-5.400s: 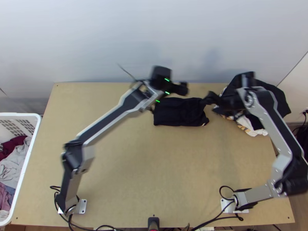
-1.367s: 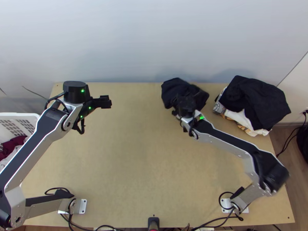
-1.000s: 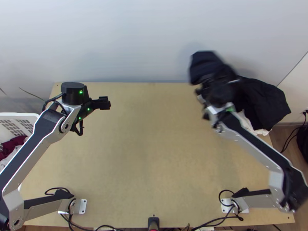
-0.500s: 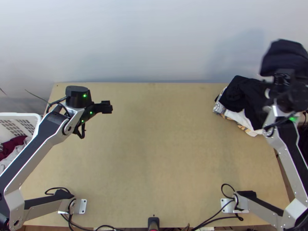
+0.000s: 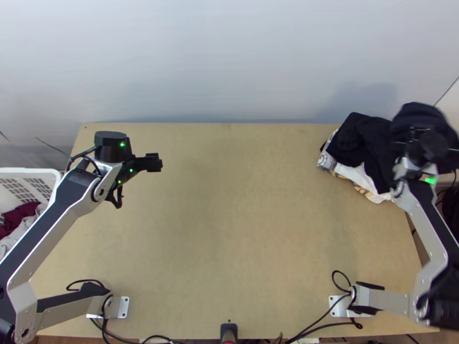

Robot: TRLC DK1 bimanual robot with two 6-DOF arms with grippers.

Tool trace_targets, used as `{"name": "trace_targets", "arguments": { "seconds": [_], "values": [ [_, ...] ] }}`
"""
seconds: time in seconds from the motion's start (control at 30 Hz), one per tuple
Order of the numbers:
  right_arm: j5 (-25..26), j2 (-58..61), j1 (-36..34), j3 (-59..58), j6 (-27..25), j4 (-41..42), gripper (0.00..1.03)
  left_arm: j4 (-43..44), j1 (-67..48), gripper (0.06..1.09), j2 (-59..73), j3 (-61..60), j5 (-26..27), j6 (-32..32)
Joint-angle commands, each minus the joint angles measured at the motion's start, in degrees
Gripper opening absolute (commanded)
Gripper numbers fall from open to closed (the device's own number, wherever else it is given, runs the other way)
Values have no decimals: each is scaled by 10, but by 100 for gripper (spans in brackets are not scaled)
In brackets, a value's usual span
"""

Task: Fold the t-shirt

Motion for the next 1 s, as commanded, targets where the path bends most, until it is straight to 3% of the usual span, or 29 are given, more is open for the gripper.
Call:
{"name": "trace_targets", "arguments": {
  "seconds": [0.0,0.27,0.5,0.53,0.57,0.63,0.73,0.83,0.97],
  "values": [
    [32,101,53,26,68,15,3,1,26,105,-5,-3,1,13],
    [63,125,115,81,95,15,3,1,43,105,-12,-16,1,20],
    [62,159,76,17,117,15,3,3,34,105,-4,-6,1,14],
    [62,152,69,3,131,15,7,3,34,105,-4,-5,1,14],
    [62,137,66,-15,145,14,18,3,35,105,-4,-5,1,14],
    [62,100,75,-55,154,14,46,3,37,105,-4,-8,1,15],
    [61,47,108,-97,154,4,68,4,36,105,-1,-11,1,16],
    [59,-3,149,-101,171,-37,84,8,31,105,6,-7,1,14],
    [56,-50,197,-49,198,-135,88,8,24,105,8,-2,1,11]
  ]
}}
